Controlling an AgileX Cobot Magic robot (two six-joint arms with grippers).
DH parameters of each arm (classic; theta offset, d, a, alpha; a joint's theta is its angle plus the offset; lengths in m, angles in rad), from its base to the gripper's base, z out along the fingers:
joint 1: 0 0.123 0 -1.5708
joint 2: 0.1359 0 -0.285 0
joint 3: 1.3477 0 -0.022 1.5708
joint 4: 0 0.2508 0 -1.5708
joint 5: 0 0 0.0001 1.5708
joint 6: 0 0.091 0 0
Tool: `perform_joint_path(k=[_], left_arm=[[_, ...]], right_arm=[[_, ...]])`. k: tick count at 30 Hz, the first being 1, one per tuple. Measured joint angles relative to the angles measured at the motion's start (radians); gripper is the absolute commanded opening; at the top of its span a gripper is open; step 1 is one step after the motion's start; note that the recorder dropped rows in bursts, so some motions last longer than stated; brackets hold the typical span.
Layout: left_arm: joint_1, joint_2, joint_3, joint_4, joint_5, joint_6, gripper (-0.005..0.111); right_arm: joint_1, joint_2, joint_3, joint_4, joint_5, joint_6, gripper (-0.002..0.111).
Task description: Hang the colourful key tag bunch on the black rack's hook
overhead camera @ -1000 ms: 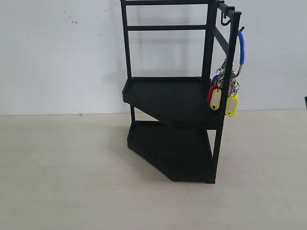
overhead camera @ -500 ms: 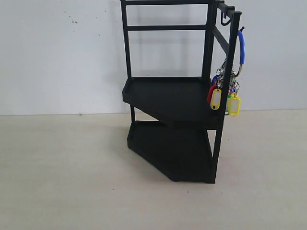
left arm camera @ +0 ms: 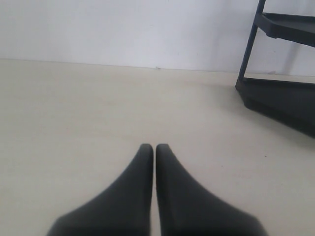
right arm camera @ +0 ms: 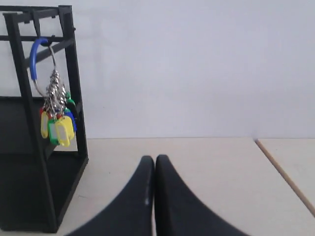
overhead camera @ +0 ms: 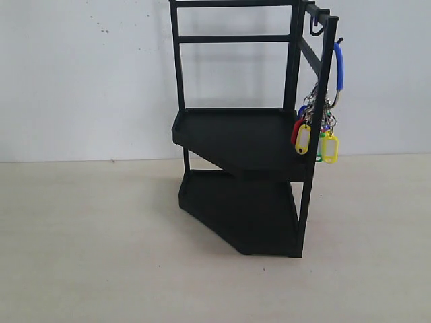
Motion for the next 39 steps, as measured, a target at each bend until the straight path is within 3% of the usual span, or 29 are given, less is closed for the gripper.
perform_joint_path(k=[5, 14, 39], left_arm=[[0.0, 0.0, 0.0, 0.0, 0.0, 0.0, 0.004], [0.0, 0.0, 0.0, 0.0, 0.0, 0.0, 0.004], [0.0, 0.0, 0.0, 0.0, 0.0, 0.0, 0.004]], right_arm=[[-0.006, -0.167, 0.196, 0.0, -0.02, 0.018, 0.0], [-0.006, -0.18, 0.418, 0.0, -0.08, 0.035, 0.0], [-0.006, -0.18, 0.426, 0.014, -0.077, 0.043, 0.0]])
